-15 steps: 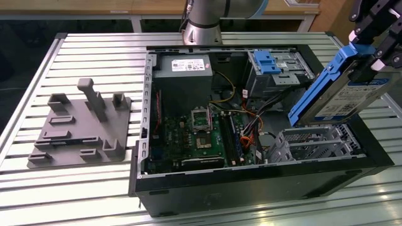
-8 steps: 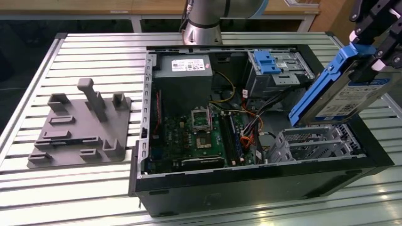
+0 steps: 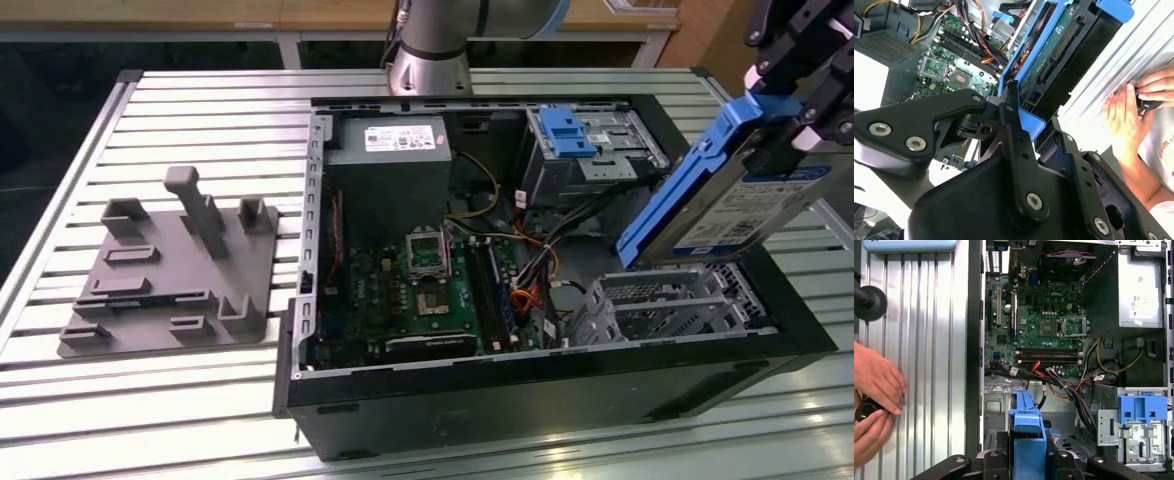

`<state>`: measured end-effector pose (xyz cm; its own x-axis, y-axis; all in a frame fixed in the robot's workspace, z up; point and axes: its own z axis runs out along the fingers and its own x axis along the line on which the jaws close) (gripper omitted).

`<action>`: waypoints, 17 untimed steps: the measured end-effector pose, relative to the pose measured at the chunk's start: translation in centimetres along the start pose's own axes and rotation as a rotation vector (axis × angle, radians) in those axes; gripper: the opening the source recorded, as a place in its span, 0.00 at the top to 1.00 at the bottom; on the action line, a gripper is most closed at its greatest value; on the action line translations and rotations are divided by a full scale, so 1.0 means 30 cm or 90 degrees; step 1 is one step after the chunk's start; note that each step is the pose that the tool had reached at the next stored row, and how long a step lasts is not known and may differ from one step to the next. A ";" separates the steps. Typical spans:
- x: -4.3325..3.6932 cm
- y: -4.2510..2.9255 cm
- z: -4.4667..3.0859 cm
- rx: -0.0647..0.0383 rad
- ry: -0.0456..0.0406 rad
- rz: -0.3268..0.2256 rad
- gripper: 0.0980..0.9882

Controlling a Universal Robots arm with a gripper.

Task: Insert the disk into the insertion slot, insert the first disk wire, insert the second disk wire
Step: 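Insert the disk into the insertion slot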

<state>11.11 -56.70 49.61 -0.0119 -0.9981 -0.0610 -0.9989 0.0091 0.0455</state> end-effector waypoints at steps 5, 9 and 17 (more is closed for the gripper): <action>0.001 -0.007 0.000 0.001 0.0002 -0.005 0.70; 0.001 -0.008 0.000 0.001 0.0003 -0.007 0.70; 0.001 -0.015 0.002 0.001 0.0004 -0.007 0.70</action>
<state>11.55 -56.73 49.54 -0.0010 -0.9981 -0.0609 -0.9990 -0.0017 0.0436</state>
